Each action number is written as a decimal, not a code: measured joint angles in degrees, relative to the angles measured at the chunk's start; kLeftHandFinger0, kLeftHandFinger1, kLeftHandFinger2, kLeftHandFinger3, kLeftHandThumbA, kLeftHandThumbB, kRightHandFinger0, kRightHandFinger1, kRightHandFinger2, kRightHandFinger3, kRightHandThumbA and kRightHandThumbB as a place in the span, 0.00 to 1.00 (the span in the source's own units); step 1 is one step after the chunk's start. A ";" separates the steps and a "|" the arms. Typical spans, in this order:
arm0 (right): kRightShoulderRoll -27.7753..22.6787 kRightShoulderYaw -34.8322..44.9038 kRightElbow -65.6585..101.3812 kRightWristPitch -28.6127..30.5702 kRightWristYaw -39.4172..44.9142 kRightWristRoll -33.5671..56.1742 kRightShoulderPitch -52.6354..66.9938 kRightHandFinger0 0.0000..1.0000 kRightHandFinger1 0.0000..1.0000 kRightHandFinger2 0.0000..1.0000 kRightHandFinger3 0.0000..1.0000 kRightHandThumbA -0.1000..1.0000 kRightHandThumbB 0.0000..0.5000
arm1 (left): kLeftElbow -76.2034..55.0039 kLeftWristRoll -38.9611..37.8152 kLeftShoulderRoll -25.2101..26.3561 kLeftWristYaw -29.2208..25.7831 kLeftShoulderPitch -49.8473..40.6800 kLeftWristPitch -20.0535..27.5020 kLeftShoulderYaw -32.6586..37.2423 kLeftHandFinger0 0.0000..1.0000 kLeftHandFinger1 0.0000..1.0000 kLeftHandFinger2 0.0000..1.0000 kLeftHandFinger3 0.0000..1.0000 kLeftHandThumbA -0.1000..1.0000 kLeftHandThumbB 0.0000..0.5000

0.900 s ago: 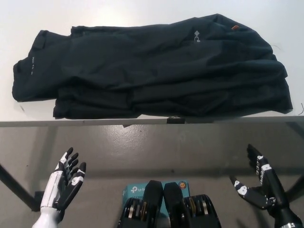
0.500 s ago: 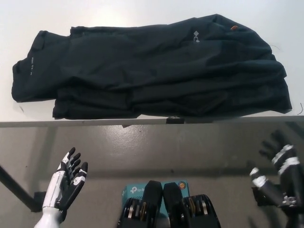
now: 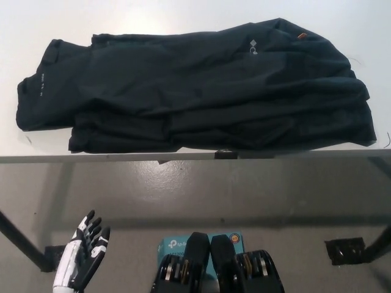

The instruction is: The robot grabs the right edges of the black jacket on the table, and folds it in half

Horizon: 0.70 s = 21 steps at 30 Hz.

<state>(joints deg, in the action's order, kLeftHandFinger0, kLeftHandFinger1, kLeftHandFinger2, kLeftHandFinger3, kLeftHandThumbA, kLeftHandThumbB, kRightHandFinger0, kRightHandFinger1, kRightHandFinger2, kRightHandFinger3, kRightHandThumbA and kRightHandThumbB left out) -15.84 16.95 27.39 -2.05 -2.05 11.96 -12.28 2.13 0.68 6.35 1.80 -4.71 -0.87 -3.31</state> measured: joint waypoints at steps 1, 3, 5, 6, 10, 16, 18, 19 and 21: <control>-0.54 0.58 -1.01 -1.01 0.01 1.25 -1.23 1.00 1.00 1.00 1.00 0.87 0.53 | 0.00 0.00 0.01 0.00 -0.02 -0.01 0.00 1.00 1.00 1.00 1.00 0.70 0.00; -1.24 1.59 -3.54 -2.70 0.03 3.43 -3.40 1.00 1.00 1.00 1.00 0.96 0.38 | 0.00 0.00 0.03 0.00 -0.01 -0.01 -0.01 1.00 1.00 1.00 1.00 0.69 0.00; -1.75 2.60 -6.91 -4.56 0.15 5.63 -5.63 1.00 1.00 1.00 1.00 0.97 0.35 | 0.00 0.00 0.02 0.01 0.02 -0.01 0.01 1.00 1.00 1.00 1.00 0.71 0.00; -2.29 3.31 -9.71 -5.84 0.30 7.09 -7.01 1.00 1.00 1.00 1.00 0.99 0.37 | 0.00 0.00 0.01 0.01 0.06 -0.01 0.08 1.00 1.00 1.00 1.00 0.71 0.00; -4.65 4.38 -20.73 -9.69 1.41 10.76 -12.14 1.00 1.00 1.00 1.00 1.00 0.46 | 0.00 -0.01 0.04 0.03 0.14 0.00 0.22 1.00 1.00 1.00 1.00 0.72 0.00; -7.66 4.55 -38.22 -15.97 4.94 15.78 -19.64 1.00 1.00 1.00 1.00 1.00 0.46 | -0.11 -0.02 0.21 0.03 0.18 0.03 0.33 1.00 1.00 1.00 1.00 0.73 0.00; -8.92 3.80 -46.11 -18.66 7.48 18.45 -22.67 1.00 1.00 1.00 1.00 1.00 0.46 | -0.34 -0.01 0.22 0.03 0.20 0.09 0.50 1.00 1.00 1.00 1.00 0.73 0.00; -9.22 3.48 -48.27 -19.21 8.32 19.15 -23.65 1.00 1.00 1.00 1.00 1.00 0.46 | -0.35 -0.01 0.24 0.03 0.20 0.11 0.50 1.00 1.00 1.00 1.00 0.73 0.00; -9.99 2.41 -53.99 -20.84 10.44 21.19 -25.60 1.00 1.00 1.00 1.00 1.00 0.47 | -0.38 -0.01 0.27 0.03 0.30 0.20 0.59 1.00 1.00 1.00 1.00 0.74 0.00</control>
<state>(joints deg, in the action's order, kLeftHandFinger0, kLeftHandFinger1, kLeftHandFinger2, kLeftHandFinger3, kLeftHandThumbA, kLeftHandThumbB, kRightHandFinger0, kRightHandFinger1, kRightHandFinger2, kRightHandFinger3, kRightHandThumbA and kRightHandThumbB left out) -25.83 19.36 -26.59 -22.89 8.38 33.15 -37.89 1.75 0.68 6.62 1.83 -4.41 -0.67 -2.72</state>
